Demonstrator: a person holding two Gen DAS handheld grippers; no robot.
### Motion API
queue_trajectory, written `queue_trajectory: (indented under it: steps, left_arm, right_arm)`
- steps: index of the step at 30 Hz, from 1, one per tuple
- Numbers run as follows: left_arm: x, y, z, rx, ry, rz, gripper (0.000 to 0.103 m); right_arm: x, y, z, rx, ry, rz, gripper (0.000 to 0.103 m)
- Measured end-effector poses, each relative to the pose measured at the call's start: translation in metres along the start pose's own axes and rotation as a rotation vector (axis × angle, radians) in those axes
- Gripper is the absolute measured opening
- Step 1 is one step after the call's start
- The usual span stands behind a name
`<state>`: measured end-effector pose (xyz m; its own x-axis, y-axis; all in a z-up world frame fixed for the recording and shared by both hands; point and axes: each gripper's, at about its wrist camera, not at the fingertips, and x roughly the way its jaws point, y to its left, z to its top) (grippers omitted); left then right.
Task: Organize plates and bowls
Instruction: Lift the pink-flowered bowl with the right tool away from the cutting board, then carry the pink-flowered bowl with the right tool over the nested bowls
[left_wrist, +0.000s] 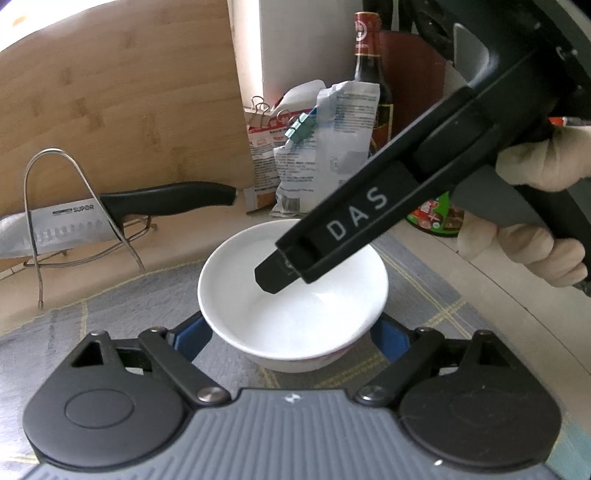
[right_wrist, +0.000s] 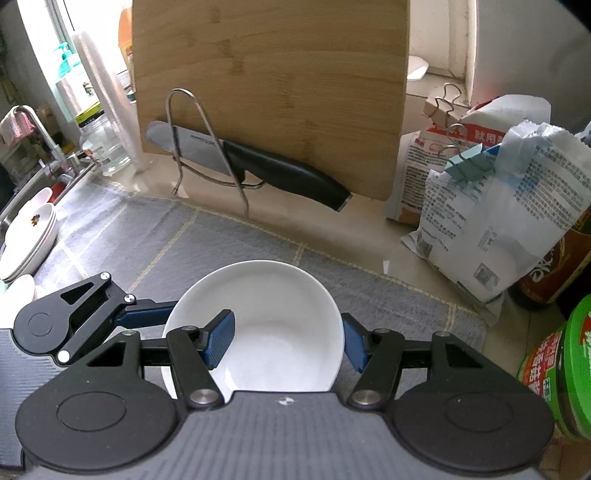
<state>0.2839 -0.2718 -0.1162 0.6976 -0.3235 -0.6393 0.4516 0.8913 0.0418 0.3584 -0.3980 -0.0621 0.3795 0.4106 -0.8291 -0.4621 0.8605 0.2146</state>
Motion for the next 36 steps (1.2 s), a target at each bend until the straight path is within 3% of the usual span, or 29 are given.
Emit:
queue_trajectory:
  steps: [14,36]
  left_arm:
    - [-0.065,-0.001,-0.005,-0.005,0.033,-0.011,0.091]
    - [-0.152,0.030,-0.025,-0.076,-0.004,0.098,0.092]
  right_arm:
    - [-0.039,0.050,-0.013,-0.030,-0.019,0.040,0.067]
    - [-0.054,0.143,-0.002,-0.150,-0.042,0.106,0.067]
